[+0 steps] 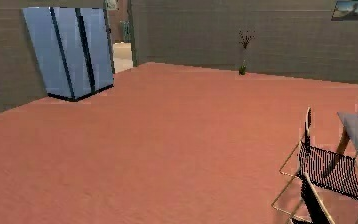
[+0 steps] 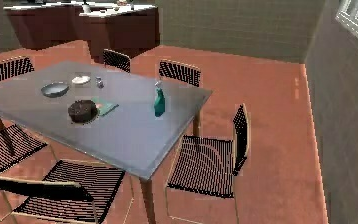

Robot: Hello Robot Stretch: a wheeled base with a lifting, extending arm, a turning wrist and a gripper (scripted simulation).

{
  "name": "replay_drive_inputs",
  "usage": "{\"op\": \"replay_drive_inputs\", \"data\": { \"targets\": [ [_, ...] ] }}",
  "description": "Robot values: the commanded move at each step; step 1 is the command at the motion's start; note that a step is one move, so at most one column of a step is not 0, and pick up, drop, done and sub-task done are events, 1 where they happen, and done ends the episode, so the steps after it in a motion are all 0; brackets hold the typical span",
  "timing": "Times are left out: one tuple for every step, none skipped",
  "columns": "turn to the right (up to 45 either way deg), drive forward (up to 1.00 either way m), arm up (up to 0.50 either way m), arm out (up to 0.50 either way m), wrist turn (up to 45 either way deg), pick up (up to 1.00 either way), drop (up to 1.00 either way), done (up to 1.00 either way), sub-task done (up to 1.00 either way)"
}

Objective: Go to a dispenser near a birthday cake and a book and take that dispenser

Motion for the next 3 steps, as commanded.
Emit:
{"op": "replay_drive_inputs", "data": {
  "targets": [
    [45.0, 0.00, 0.00, 0.00, 0.0, 0.00, 0.00, 0.00, 0.00],
    [45.0, 0.00, 0.00, 0.00, 0.0, 0.00, 0.00, 0.00, 0.00],
    [0.0, 0.40, 0.00, 0.00, 0.0, 0.00, 0.00, 0.00, 0.00]
  ]
}}
